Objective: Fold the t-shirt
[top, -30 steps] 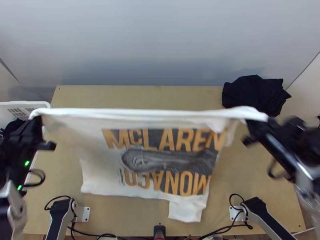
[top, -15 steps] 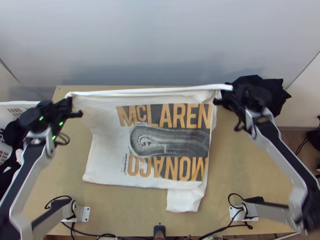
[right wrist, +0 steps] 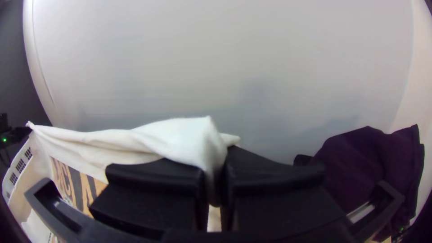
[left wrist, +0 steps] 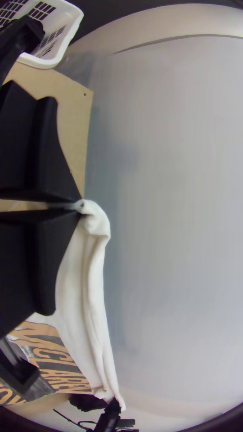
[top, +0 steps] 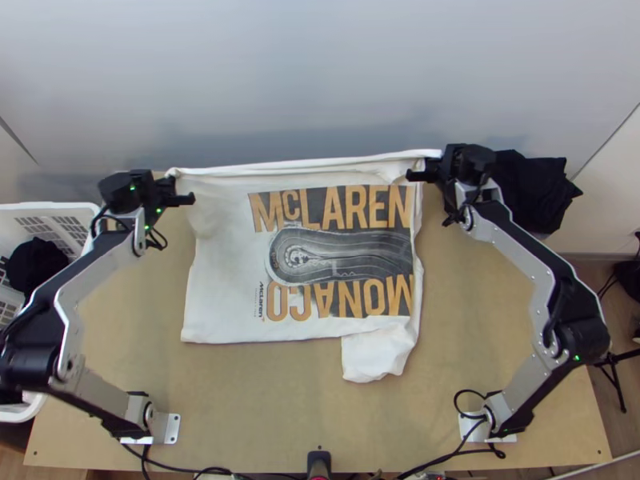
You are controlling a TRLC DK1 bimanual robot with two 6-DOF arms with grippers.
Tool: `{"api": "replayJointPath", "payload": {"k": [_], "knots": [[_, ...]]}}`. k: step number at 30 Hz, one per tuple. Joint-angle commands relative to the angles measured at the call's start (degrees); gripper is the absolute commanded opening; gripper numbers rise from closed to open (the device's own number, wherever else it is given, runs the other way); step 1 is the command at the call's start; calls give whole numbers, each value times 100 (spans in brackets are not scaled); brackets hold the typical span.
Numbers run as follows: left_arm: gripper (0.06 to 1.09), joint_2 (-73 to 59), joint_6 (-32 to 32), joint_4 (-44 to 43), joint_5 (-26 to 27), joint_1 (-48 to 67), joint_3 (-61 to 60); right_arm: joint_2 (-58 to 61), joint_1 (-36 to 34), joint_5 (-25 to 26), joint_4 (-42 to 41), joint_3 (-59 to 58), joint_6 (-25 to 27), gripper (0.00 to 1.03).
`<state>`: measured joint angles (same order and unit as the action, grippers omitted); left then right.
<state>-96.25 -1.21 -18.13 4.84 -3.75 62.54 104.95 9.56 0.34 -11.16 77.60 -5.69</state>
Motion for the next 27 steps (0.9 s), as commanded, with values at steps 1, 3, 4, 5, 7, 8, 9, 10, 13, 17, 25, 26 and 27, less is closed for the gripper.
{"api": "replayJointPath", "payload": {"k": [1, 3, 4, 5, 7, 8, 9, 10, 13, 17, 25, 26, 27], "knots": [[10, -597, 95, -50, -106, 32, 100, 43, 195, 177, 8, -351, 24, 3], [10, -500, 113, -50, -106, 50, -76, -220, 230, 221, 26, -703, 16, 3], [10, -465, 174, -50, -106, 58, -172, -378, 230, 221, 26, -896, -2, 3], [10, -430, 236, -68, -106, 76, -251, -545, 239, 230, 26, -1098, -19, 3], [10, -368, 288, -94, -115, 85, -339, -923, 257, 318, 26, -1485, -72, 3], [10, -298, 288, -112, -115, 85, -383, -1108, 248, 326, 26, -1669, -160, 3], [10, -193, 288, -121, -124, 85, -445, -1328, 248, 353, 26, -1845, -186, 3], [10, -87, 288, -129, -115, 85, -498, -1530, 248, 388, 26, -2030, -186, 3], [10, 229, 288, -165, -115, 120, -814, -2092, 230, 441, 87, -2548, -257, 3], [10, 458, 657, -305, -89, 208, -1315, -2523, 221, 441, 228, -3181, -292, 3], [10, 765, 1053, -314, -27, 138, -2273, -3191, 582, 458, 729, -4060, -556, 3], [10, 792, 1053, -305, -27, 120, -2361, -3226, 643, 458, 773, -4122, -564, 3], [10, 818, 1071, -305, -27, 94, -2440, -3244, 714, 450, 835, -4201, -564, 3]]}}
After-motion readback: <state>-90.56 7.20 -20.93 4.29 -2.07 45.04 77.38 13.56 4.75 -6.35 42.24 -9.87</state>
